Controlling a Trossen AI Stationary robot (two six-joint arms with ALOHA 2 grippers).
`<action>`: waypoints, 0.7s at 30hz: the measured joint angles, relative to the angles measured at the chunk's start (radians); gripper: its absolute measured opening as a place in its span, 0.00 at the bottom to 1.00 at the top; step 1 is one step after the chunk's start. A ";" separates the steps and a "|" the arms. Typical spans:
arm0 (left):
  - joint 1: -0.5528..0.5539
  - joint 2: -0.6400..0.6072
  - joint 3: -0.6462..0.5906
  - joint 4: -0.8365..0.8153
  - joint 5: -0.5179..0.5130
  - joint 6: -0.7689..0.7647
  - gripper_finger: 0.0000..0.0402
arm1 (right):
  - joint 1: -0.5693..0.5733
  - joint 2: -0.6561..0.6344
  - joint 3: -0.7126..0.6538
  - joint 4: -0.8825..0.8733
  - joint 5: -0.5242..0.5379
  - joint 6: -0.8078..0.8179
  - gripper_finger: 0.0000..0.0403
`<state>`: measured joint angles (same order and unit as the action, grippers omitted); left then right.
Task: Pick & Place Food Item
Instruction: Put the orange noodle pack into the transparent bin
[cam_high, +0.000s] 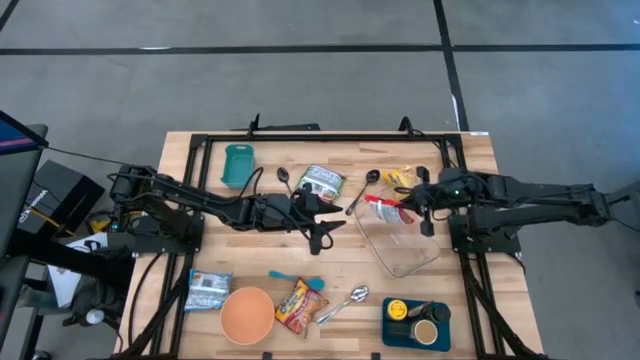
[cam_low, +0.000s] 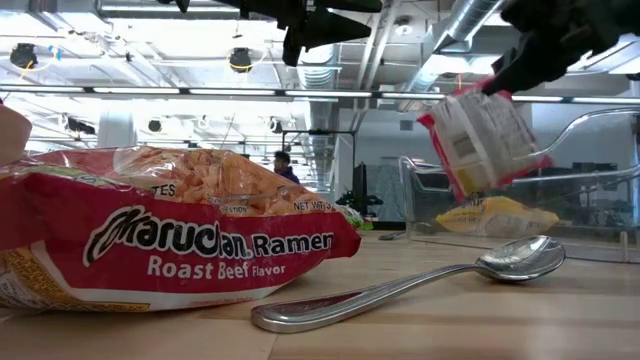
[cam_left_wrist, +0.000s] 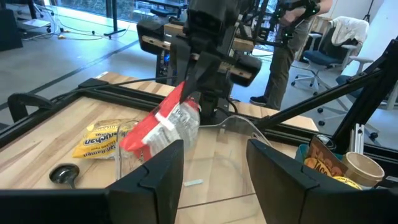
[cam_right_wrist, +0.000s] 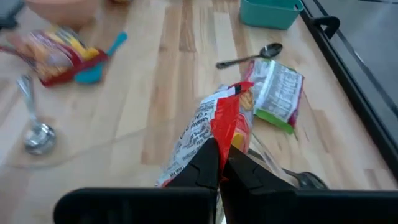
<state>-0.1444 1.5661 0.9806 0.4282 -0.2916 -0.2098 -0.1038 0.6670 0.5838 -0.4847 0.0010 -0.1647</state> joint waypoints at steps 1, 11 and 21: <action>0.000 0.000 0.000 0.000 0.000 0.000 0.42 | -0.007 0.010 0.000 -0.002 0.000 -0.022 0.00; 0.002 0.001 0.000 0.000 -0.005 0.000 0.42 | -0.044 0.158 0.000 -0.002 -0.076 -0.202 0.00; 0.002 0.001 -0.001 0.000 -0.005 0.000 0.42 | -0.079 0.232 0.000 0.011 -0.111 -0.417 0.00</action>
<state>-0.1425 1.5672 0.9798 0.4278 -0.2962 -0.2096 -0.1826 0.8986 0.5838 -0.4734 -0.1104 -0.5819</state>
